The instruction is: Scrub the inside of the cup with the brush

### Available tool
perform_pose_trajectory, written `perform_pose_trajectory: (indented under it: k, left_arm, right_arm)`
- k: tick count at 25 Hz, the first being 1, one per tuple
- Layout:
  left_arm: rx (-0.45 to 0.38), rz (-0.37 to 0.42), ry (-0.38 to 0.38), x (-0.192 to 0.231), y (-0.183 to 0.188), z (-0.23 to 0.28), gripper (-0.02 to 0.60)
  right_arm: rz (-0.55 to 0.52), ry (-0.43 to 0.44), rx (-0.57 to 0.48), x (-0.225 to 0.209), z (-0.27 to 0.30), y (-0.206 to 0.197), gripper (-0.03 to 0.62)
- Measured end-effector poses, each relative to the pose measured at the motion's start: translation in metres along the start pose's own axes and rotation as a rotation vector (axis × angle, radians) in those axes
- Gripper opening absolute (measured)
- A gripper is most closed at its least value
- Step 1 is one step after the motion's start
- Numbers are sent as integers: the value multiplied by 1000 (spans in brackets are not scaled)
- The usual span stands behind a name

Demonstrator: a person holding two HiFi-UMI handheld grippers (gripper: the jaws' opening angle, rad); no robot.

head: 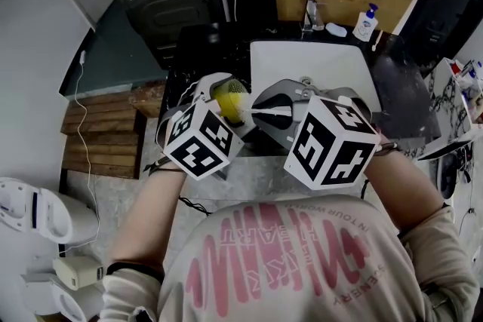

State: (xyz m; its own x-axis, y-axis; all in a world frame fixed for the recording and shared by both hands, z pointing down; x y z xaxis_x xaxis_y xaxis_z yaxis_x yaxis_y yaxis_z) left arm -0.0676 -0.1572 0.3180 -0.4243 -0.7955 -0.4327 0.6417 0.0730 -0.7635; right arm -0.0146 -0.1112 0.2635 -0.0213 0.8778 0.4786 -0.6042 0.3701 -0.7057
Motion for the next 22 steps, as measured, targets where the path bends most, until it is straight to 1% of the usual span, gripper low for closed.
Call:
perform_pose_trajectory:
  k: [3,6,11,13,17,22]
  left_arm:
    - [-35,-51,-7,2,1,-1,411]
    - [-74,-93,-29,-1,2,-2,411]
    - [-141,-121,-87,-7,8,-8,411]
    - [-161,-118,-113,-10,10,-9,411]
    - [-197,-73,-179,-18,17,-14,410]
    - [-206,-21,-264,-31,21,-20,410]
  right_arm:
    - [11,0,0,-2,0,-4,46]
    - [27,7,7,1,0,-11,46]
    - [70,25,-10,1,-1,-17,46]
    - [86,30,-22,-1,-2,-19,46]
    - [128,45,-51,0,-5,-20,48]
    - [127,68,-63,3,-7,-21,49]
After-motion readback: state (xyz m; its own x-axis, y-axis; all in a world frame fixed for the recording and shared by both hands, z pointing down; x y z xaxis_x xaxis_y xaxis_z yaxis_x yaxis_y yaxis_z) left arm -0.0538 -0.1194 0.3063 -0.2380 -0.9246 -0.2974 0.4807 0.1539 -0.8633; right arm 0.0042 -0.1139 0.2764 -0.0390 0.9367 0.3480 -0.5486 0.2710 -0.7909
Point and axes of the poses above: the fingertips, and each gripper's own axes: z forward along the fingers, x to its left, y out of its top, the point moved 5 cm from there along -z, backward along the fingers, and after that the axes turned 11 degrees about -x, right-handed, at the moved point
